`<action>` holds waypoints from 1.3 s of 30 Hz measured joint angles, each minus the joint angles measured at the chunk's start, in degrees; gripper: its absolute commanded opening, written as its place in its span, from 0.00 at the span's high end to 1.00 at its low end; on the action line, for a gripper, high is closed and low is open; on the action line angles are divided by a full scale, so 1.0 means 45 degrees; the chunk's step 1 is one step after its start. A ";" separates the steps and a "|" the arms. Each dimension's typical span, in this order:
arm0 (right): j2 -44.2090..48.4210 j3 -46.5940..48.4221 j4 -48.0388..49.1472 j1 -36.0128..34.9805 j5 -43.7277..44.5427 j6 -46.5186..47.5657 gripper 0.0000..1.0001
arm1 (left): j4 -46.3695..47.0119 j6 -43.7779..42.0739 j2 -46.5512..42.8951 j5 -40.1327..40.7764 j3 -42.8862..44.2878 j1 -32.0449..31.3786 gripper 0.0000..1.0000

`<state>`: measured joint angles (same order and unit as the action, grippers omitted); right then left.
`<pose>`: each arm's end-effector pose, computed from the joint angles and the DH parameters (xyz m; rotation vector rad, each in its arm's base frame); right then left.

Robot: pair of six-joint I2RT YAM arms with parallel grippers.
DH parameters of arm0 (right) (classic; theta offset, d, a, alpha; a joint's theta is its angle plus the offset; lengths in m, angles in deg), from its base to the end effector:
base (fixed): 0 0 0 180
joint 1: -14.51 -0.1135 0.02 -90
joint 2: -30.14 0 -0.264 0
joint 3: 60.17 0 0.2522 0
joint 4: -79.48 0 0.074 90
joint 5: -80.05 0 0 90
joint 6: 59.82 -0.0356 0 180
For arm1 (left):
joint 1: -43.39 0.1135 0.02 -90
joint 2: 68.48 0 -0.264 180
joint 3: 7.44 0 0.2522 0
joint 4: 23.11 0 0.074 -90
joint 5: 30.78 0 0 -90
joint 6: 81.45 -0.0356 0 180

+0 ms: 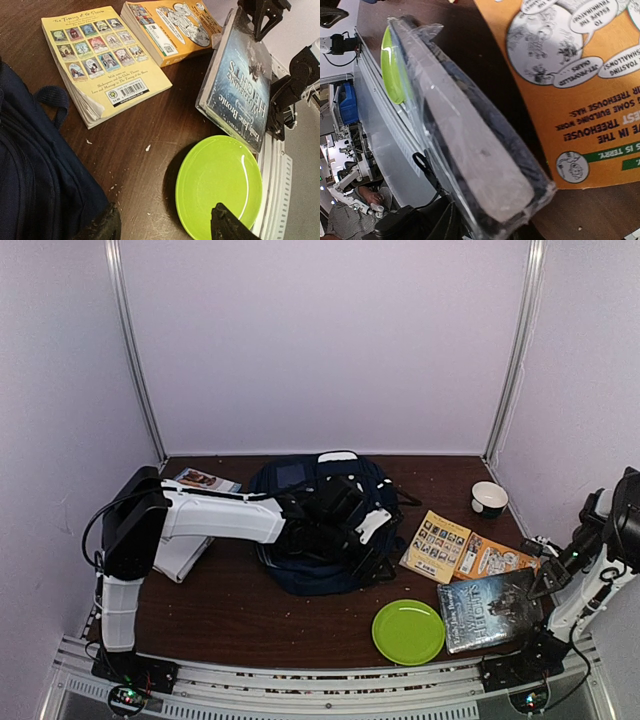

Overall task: Pack the student bag
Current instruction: Pick up the book from the corner of the board, then pass from the right arm to the left

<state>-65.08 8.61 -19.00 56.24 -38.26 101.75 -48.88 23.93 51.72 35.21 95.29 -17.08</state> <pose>0.1676 -0.1269 0.1777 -0.5141 2.8052 1.1411 0.2195 -0.4169 0.1930 1.1824 2.2429 -1.0944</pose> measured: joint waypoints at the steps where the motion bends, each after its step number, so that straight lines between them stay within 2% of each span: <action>1: 0.0146 0.0029 -0.0287 0.0024 -0.0097 0.0034 0.85 | 0.0000 0.0000 0.0000 0.0005 0.0000 0.0005 0.36; 6: 0.1005 0.0243 -0.1117 0.0092 -0.0408 0.0185 1.00 | 0.0029 0.0000 0.0000 0.0053 -0.0010 0.0010 0.35; 14: 0.2841 0.1792 -0.2006 0.0087 -0.1287 0.0340 1.00 | 0.0442 0.0010 -0.0073 0.0199 -0.0233 0.0010 0.29; 18: 0.4342 0.2395 -0.2069 -0.0437 -0.1651 0.0267 1.00 | 0.1015 -0.0214 -0.0559 0.0282 -0.0806 0.0010 0.27; 23: 0.6110 0.3031 -0.1889 -0.2652 -0.2025 -0.0306 1.00 | 0.2152 -0.1083 -0.1744 0.0291 -0.1617 0.0010 0.25; 30: 0.8281 0.3415 -0.0243 -0.6207 -0.1914 -0.2254 1.00 | 0.2647 -0.2506 -0.2263 0.0068 -0.0772 0.0010 0.22; 35: 0.8524 0.3725 0.0593 -0.7844 -0.1642 -0.3385 1.00 | 0.3371 -0.2846 -0.2093 -0.0641 -0.0238 0.0005 0.22; 39: 0.8398 0.3803 0.1224 -0.9024 -0.1603 -0.4119 1.00 | 0.3881 -0.3026 -0.1239 -0.0962 0.0816 -0.0097 0.22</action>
<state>-27.29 25.73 -13.50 15.63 -45.48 83.22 -31.42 10.31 46.15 30.89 98.97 -17.52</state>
